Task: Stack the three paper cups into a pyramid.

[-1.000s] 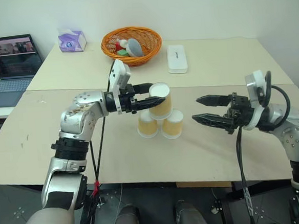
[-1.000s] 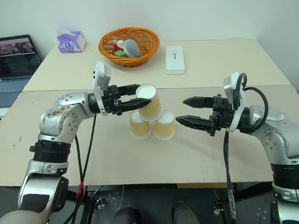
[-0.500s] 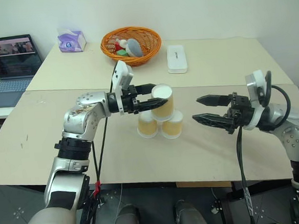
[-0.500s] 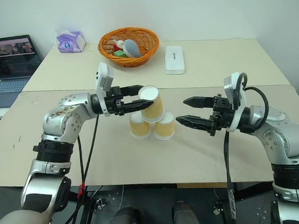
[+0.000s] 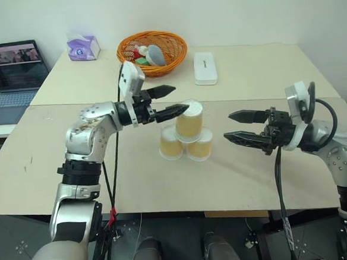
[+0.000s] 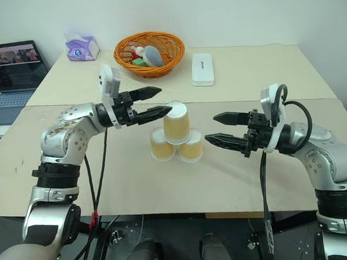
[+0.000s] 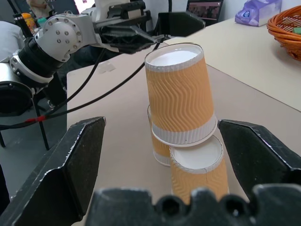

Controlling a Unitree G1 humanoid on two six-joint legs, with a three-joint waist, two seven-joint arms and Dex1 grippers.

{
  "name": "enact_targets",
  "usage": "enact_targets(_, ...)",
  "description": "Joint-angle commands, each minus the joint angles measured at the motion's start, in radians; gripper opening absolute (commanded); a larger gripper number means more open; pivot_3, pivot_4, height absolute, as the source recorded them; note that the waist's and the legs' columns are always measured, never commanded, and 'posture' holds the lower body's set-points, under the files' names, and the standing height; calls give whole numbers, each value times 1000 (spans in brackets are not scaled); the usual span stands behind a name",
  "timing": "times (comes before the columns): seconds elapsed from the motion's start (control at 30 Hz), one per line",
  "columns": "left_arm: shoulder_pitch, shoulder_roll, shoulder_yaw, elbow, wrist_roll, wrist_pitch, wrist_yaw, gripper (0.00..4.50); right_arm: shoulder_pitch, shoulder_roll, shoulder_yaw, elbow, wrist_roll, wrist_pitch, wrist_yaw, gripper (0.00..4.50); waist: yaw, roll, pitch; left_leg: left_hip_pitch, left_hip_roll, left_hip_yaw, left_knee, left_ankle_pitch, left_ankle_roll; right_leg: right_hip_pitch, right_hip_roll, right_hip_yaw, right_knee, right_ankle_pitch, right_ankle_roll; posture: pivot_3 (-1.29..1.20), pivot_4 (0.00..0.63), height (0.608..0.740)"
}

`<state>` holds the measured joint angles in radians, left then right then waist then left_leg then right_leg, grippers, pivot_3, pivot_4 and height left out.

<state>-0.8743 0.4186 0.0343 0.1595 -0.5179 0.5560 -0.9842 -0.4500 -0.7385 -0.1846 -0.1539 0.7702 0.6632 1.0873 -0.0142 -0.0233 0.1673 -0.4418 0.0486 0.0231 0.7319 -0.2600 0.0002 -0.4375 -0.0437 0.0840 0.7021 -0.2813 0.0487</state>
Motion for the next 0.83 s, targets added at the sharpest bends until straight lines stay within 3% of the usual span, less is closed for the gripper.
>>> enact_targets(0.03,-45,14,121,-120,-128,107,82,4312,-22,-11,-24,-10,19,-2,7,4500,-1,0,0,0,0,0,0,0,0,0,0,0,0,0,0,0,150,675)
enact_targets(0.17,-15,24,202,-202,-214,209,188,4312,-28,-11,-20,-3,17,-2,12,4500,-1,0,0,0,0,0,0,0,0,0,0,0,0,0,0,0,150,675)
enact_targets(0.27,55,-5,293,-241,-226,245,373,4312,-32,-6,-18,4,18,-5,14,4500,-1,0,0,1,0,0,0,0,0,0,0,0,1,0,0,0,150,675)
enact_targets(0.53,265,-64,422,-337,-204,201,660,4312,-4,-7,-40,21,-9,-33,-9,4500,1,0,0,0,0,-1,1,0,0,0,-1,0,1,0,0,0,150,675)
enact_targets(0.7,374,-83,434,-372,-173,139,730,4312,70,9,-90,37,-72,-97,-106,4500,9,0,0,0,-1,-1,1,0,0,1,-1,0,0,1,0,0,150,675)
enact_targets(0.83,461,-93,427,-395,-150,88,756,4312,134,82,-162,37,-139,-182,-275,4500,9,0,0,0,0,0,1,0,0,0,-1,0,1,1,0,0,150,675)
